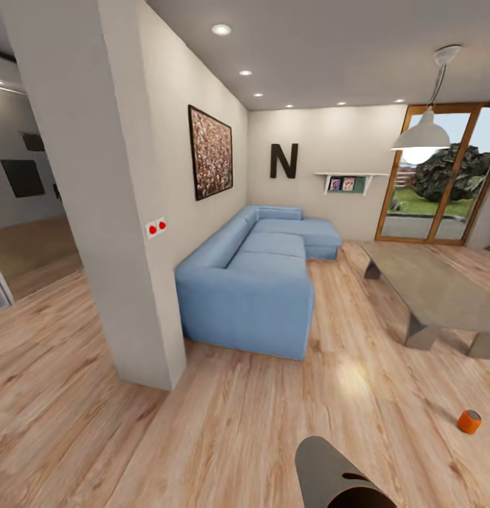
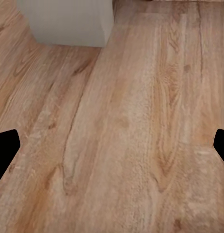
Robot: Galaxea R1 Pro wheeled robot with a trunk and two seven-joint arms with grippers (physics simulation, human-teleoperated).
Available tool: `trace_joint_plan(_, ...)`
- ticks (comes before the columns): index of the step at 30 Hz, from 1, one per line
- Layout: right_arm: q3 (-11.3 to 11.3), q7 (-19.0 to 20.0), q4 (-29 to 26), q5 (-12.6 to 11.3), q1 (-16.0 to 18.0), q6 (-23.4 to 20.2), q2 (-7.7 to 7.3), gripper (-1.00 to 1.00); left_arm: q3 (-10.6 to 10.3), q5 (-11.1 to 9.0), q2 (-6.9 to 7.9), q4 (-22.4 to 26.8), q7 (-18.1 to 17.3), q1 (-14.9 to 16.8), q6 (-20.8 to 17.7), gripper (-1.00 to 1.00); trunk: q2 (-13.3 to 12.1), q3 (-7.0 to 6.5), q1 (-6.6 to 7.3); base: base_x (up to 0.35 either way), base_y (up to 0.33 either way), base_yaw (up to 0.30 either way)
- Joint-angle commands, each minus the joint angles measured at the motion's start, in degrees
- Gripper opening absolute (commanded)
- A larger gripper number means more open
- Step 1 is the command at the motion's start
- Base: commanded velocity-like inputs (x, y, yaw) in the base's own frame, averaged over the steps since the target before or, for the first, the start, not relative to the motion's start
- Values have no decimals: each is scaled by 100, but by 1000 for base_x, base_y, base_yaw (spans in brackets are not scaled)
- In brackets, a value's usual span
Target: Put the three can of soda from the living room inside the tash can in the kitchen.
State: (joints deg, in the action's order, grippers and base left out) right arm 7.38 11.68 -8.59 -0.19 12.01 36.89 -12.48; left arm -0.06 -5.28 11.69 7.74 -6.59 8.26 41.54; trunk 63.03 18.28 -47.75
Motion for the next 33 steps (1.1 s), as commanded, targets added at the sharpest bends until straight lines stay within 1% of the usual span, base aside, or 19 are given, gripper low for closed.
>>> trace_joint_plan(1,62,-3,-11,-8,3,2,0,-100,-1,4,0,0,0,0,1,100,0,-1,0,207,-94,-246)
trace_joint_plan(14,62,-3,4,-7,1,2,5,-100,-41,9,0,0,0,-3,3,100,0,-1,0,233,-168,-246)
trace_joint_plan(33,53,-34,23,-7,-1,2,9,-100,-55,9,0,0,0,-2,10,100,0,-1,0,167,-243,-246)
